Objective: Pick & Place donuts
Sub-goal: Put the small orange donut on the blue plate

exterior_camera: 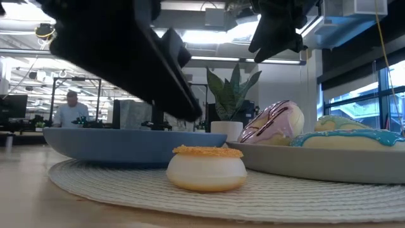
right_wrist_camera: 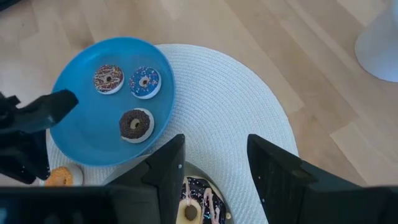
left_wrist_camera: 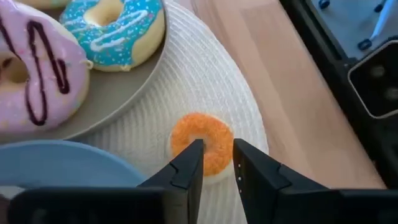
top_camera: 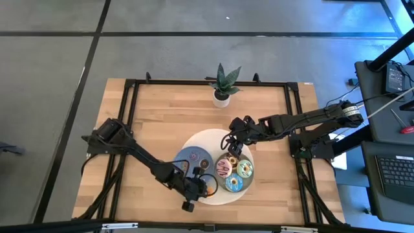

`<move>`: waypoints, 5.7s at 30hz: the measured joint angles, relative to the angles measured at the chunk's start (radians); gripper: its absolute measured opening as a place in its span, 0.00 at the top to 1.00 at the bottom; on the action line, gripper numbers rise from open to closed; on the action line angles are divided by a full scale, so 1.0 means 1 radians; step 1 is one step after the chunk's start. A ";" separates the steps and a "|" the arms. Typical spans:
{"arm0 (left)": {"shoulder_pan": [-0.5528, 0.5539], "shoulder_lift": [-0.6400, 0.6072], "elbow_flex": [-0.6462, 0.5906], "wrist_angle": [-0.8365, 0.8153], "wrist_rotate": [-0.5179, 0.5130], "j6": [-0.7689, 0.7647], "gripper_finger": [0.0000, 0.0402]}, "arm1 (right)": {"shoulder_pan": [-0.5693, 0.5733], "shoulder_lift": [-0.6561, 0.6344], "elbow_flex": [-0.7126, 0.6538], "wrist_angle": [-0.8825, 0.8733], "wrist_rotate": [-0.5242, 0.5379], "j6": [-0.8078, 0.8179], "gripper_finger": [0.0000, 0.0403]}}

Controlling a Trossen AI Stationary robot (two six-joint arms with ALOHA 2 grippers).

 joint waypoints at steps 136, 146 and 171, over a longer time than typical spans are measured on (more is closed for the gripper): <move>0.015 0.037 0.333 -0.577 -0.207 0.090 0.99 | 0.000 0.000 0.000 -0.060 0.000 -0.002 0.57; 0.011 -0.071 0.269 -0.617 -0.326 0.030 0.99 | 0.000 0.000 0.000 -0.060 0.000 -0.002 0.57; -0.005 -0.111 -0.040 -0.398 -0.340 -0.110 0.99 | -0.001 0.000 0.000 -0.059 0.052 -0.003 0.57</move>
